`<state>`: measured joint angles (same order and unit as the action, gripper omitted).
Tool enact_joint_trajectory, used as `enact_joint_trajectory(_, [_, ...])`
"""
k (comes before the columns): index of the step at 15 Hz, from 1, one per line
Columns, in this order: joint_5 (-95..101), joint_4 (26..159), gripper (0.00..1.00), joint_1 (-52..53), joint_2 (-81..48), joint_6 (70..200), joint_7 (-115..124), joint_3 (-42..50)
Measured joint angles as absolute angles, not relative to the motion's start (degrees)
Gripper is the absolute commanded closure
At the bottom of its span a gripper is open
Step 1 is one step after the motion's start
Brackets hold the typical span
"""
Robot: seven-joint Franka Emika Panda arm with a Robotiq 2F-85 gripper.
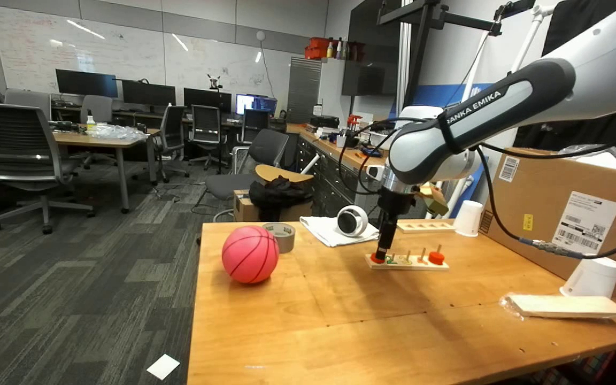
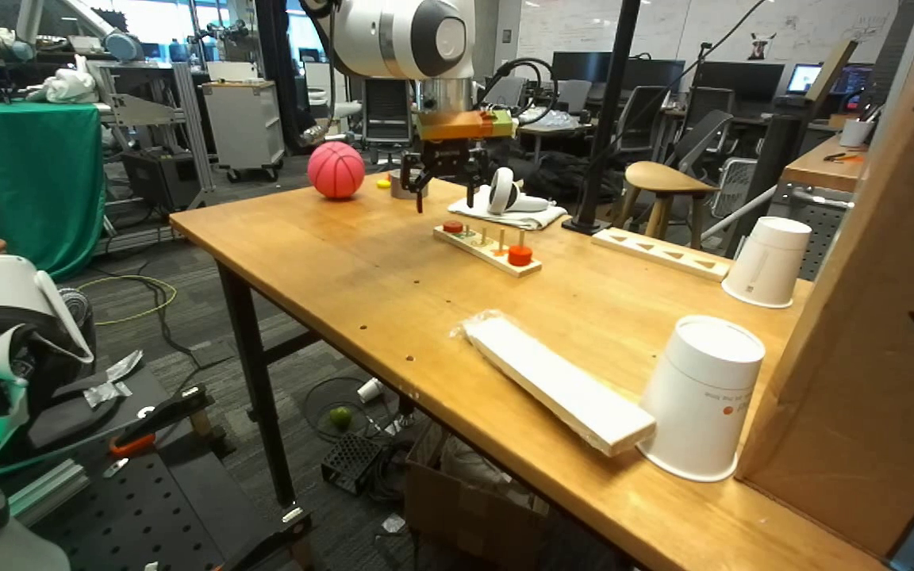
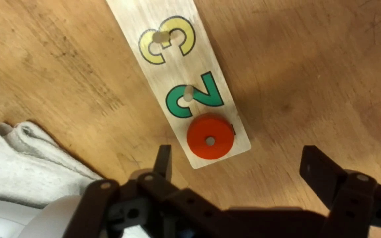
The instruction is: Move the orange discs to the first right position on the wooden board
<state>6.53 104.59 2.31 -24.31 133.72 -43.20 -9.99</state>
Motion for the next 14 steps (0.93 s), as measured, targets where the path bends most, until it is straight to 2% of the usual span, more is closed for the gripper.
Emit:
enact_joint_trajectory(7, [6.62,101.16,0.0,2.31,-27.75,131.21,-43.21,-9.93])
enact_joint_trajectory(9, [6.62,100.35,0.26,2.34,-28.39,130.68,-43.22,-9.93])
enact_joint_trajectory(14, [6.62,99.27,0.65,2.36,-29.24,129.64,-43.26,-9.92])
